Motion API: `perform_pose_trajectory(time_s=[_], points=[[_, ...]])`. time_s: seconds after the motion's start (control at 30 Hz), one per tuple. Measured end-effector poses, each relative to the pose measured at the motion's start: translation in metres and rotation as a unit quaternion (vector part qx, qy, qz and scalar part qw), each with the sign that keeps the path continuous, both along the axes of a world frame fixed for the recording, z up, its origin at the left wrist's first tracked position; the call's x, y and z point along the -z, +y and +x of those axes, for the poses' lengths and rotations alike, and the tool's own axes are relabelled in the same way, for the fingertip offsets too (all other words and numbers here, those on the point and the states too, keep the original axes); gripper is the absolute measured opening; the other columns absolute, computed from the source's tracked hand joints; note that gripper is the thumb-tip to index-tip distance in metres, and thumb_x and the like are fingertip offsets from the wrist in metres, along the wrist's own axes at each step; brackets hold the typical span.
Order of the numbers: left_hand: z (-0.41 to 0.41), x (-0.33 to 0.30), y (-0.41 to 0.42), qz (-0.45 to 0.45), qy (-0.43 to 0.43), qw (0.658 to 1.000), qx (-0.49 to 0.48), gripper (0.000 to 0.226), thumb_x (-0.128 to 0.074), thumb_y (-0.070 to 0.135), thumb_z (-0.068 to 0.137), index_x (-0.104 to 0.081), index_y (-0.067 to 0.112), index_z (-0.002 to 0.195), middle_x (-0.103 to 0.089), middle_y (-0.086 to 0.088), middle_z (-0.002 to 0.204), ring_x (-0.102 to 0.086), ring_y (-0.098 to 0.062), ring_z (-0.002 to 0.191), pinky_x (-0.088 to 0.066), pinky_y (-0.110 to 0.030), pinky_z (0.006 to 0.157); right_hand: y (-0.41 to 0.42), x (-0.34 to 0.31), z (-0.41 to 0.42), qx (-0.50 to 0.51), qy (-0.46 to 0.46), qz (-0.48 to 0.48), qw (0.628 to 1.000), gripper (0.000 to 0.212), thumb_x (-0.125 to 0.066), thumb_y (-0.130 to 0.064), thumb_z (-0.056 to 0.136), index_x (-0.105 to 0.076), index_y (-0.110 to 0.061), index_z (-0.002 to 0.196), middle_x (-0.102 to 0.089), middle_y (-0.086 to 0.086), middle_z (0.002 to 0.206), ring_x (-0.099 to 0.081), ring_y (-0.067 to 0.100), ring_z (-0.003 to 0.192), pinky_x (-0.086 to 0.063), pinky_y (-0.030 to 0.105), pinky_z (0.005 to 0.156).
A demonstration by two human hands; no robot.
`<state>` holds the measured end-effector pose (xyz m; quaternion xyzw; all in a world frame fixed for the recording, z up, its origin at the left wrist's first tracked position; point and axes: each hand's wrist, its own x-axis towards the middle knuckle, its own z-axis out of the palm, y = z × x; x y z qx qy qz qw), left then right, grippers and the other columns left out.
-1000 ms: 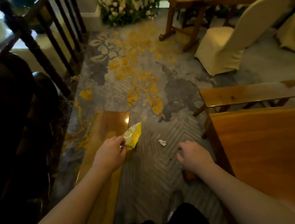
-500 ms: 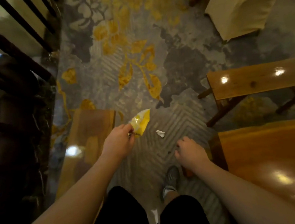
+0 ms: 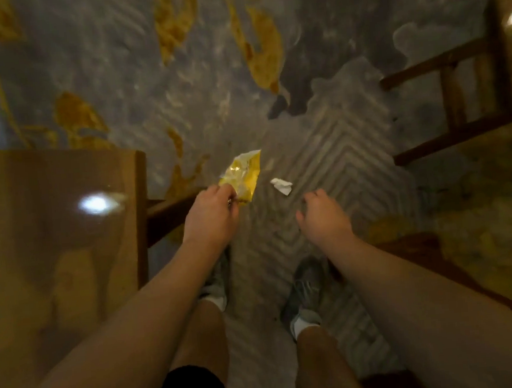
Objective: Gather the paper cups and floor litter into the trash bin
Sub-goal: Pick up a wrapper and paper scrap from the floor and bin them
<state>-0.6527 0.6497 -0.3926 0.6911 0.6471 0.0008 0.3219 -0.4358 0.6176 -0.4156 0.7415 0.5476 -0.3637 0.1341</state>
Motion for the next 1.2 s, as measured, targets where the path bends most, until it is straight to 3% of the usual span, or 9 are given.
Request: perform_pose_trajectory(time_s=[0.17, 0.33, 0.53, 0.67, 0.8, 0.93, 1.2], points=[[0.000, 0.110, 0.000, -0.029, 0.021, 0.999, -0.016, 0.018, -0.056, 0.025, 0.091, -0.064, 0.012, 0.101, -0.061, -0.010, 0.101, -0.055, -0.030, 0.096, -0.049, -0.046, 0.076, 0.014, 0.126, 0.000, -0.002, 0.007, -0.014, 1.000, 0.037, -0.056, -0.025, 0.093, -0.058, -0.007, 0.125, -0.053, 0.018, 0.125, -0.052, 0.037, 0.117, -0.046, 0.043, 0.096], [-0.003, 0.191, 0.000, -0.015, 0.029, 0.999, -0.015, 0.016, -0.057, 0.021, 0.089, -0.063, 0.009, 0.096, -0.061, -0.016, 0.099, -0.055, -0.036, 0.096, -0.046, -0.049, 0.075, 0.020, 0.223, 0.002, -0.021, 0.007, -0.018, 1.000, 0.039, -0.055, -0.017, 0.091, -0.057, -0.004, 0.128, -0.053, 0.021, 0.127, -0.050, 0.040, 0.118, -0.043, 0.045, 0.098], [-0.007, 0.239, 0.001, 0.009, 0.027, 0.999, -0.016, 0.017, -0.056, 0.024, 0.089, -0.063, 0.012, 0.100, -0.061, -0.012, 0.101, -0.055, -0.032, 0.097, -0.048, -0.045, 0.075, 0.031, 0.297, -0.004, -0.037, 0.036, -0.028, 0.998, 0.057, -0.055, -0.011, 0.090, -0.038, -0.007, 0.144, -0.034, 0.020, 0.152, -0.036, 0.037, 0.137, -0.032, 0.041, 0.112], [-0.008, 0.246, 0.002, 0.016, 0.027, 0.999, -0.011, 0.016, -0.056, 0.025, 0.091, -0.063, 0.014, 0.100, -0.060, -0.008, 0.101, -0.054, -0.026, 0.096, -0.045, -0.041, 0.073, 0.035, 0.315, -0.003, -0.035, 0.007, -0.021, 0.999, 0.034, -0.053, -0.020, 0.098, -0.052, -0.004, 0.128, -0.047, 0.024, 0.134, -0.046, 0.042, 0.123, -0.041, 0.046, 0.100], [-0.007, 0.236, 0.003, 0.021, 0.034, 0.999, -0.003, 0.015, -0.057, 0.026, 0.091, -0.063, 0.015, 0.099, -0.060, -0.007, 0.100, -0.054, -0.025, 0.096, -0.044, -0.038, 0.072, 0.029, 0.297, -0.002, -0.025, 0.017, -0.044, 0.999, 0.036, -0.057, -0.033, 0.097, -0.060, -0.001, 0.114, -0.058, 0.027, 0.121, -0.055, 0.042, 0.114, -0.049, 0.046, 0.093], [-0.001, 0.193, 0.013, 0.019, 0.033, 0.999, 0.015, 0.016, -0.058, 0.027, 0.089, -0.062, 0.014, 0.096, -0.061, -0.009, 0.097, -0.056, -0.029, 0.092, -0.045, -0.042, 0.067, 0.025, 0.234, 0.003, -0.010, 0.046, -0.022, 0.999, 0.033, -0.058, -0.033, 0.096, -0.063, -0.006, 0.113, -0.061, 0.022, 0.118, -0.058, 0.038, 0.111, -0.050, 0.044, 0.091], [0.008, 0.023, 0.060, 0.057, 0.044, 0.994, 0.080, 0.016, -0.058, 0.025, 0.085, -0.062, 0.009, 0.088, -0.063, -0.015, 0.090, -0.058, -0.038, 0.085, -0.047, -0.043, 0.061, 0.050, 0.020, 0.014, 0.033, 0.047, 0.066, 0.996, 0.027, -0.059, -0.031, 0.092, -0.063, -0.010, 0.110, -0.062, 0.016, 0.115, -0.057, 0.036, 0.107, -0.050, 0.043, 0.085]])
